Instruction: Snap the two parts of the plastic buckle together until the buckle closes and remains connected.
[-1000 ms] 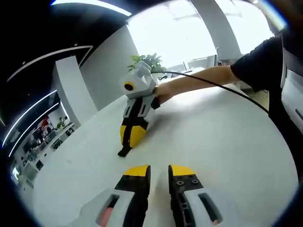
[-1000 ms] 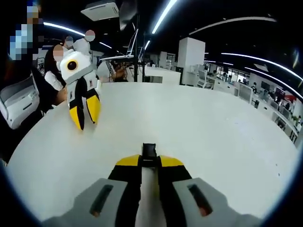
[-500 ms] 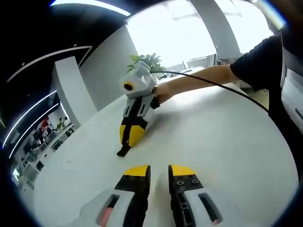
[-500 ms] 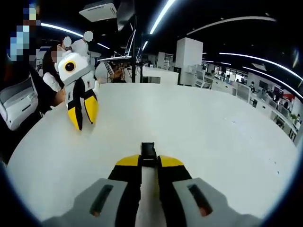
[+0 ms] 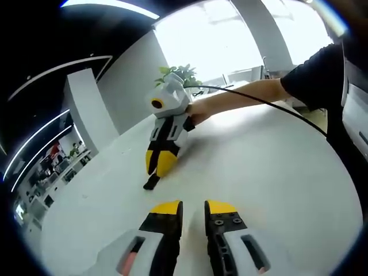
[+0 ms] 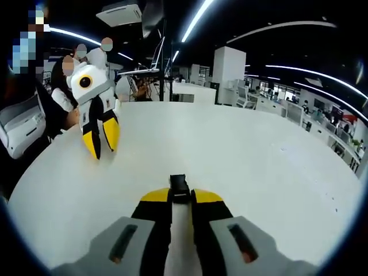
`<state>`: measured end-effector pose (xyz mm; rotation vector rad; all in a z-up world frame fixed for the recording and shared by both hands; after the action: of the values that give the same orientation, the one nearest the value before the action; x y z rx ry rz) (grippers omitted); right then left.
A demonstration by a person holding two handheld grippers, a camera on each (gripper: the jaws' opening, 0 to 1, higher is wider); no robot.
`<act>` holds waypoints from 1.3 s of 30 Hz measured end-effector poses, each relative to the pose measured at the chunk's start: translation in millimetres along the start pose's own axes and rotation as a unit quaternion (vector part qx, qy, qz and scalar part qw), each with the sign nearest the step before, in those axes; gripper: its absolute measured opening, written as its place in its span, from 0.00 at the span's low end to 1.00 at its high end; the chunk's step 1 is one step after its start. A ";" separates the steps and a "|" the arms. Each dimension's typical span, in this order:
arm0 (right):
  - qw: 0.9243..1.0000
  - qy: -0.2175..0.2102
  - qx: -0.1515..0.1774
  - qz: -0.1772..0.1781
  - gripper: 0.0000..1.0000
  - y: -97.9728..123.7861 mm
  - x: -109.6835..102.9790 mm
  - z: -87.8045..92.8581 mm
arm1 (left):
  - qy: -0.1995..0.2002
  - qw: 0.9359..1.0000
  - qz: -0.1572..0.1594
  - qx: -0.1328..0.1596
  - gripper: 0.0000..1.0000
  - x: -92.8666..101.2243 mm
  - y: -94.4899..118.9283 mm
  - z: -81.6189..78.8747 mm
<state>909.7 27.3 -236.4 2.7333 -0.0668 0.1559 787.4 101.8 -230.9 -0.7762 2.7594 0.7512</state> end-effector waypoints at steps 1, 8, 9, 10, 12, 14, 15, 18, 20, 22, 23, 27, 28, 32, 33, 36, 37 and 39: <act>1.000 0.000 -0.001 0.000 0.12 0.0 -0.3 0.2 | 0.000 1.000 0.000 0.000 0.14 -0.1 0.1 0.1; 1.000 0.000 0.000 0.001 0.12 1.1 -0.6 -0.9 | 0.002 1.000 -0.004 0.000 0.14 -2.0 0.4 0.2; 1.000 0.000 0.001 0.001 0.12 1.5 -0.5 -1.0 | 0.003 1.000 -0.005 0.000 0.14 -2.3 0.3 0.2; 1.000 -0.001 0.002 0.001 0.12 1.7 -1.0 -1.2 | 0.004 1.000 -0.005 0.000 0.14 -2.6 0.2 0.5; 1.000 -0.002 0.003 0.002 0.12 2.2 -1.9 -1.4 | 0.004 1.000 -0.010 -0.003 0.15 -4.4 0.1 1.7; 1.000 -0.004 0.005 0.003 0.12 3.1 -2.2 -1.6 | 0.007 1.000 -0.014 -0.004 0.15 -6.2 0.2 2.3; 1.000 -0.005 0.006 0.004 0.12 3.7 -2.0 -1.6 | 0.010 1.000 -0.016 -0.003 0.15 -7.1 0.4 2.0; 1.000 -0.005 0.006 0.007 0.12 5.9 -1.8 -1.2 | 0.015 1.000 -0.021 0.000 0.15 -9.9 1.1 0.8; 1.000 -0.007 0.007 0.010 0.12 7.2 -2.3 -1.5 | 0.018 1.000 -0.025 0.002 0.15 -11.6 1.7 0.7; 1.000 -0.009 0.008 0.013 0.12 8.2 -3.2 -2.0 | 0.031 0.999 -0.024 0.004 0.17 -13.4 2.0 1.5; 1.000 -0.009 0.008 0.015 0.13 8.8 -3.7 -2.4 | 0.034 0.999 -0.026 0.004 0.17 -14.1 2.2 2.5; 1.000 -0.009 0.010 0.018 0.13 10.2 -5.5 -3.7 | 0.041 0.998 -0.039 0.002 0.18 -18.0 3.4 4.4; 1.000 -0.010 0.011 0.020 0.13 10.7 -5.3 -4.0 | 0.044 0.998 -0.041 0.004 0.18 -19.2 4.2 4.1; 1.000 -0.011 0.011 0.024 0.13 12.3 -7.0 -4.2 | 0.055 0.997 -0.047 0.010 0.18 -21.8 5.9 4.0; 1.000 -0.012 0.011 0.024 0.13 12.8 -7.9 -4.5 | 0.056 0.997 -0.049 0.009 0.18 -22.2 6.0 4.4; 0.999 -0.011 0.014 0.029 0.13 14.1 -10.6 -6.1 | 0.059 0.997 -0.056 0.011 0.18 -24.1 6.5 4.8; 0.999 -0.011 0.015 0.030 0.13 14.3 -11.5 -6.5 | 0.062 0.996 -0.060 0.011 0.18 -25.6 6.7 5.2; 0.999 -0.010 0.016 0.033 0.13 14.7 -13.3 -7.3 | 0.063 0.996 -0.063 0.010 0.18 -26.8 7.2 6.1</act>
<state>894.8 16.9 -225.6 2.7670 -0.1615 0.1492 806.5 122.1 -225.1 -1.0160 2.7903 0.6699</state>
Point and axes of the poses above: the point that each gripper's makers call its tool centre point, and the gripper's own axes: y roughly backward along the fingers, x roughly to its right, z roughly out of its underside, the point moved 2 cm from there along y, roughly backward along the fingers, and after that the axes turned 3 degrees about x, right-handed, at the moved point
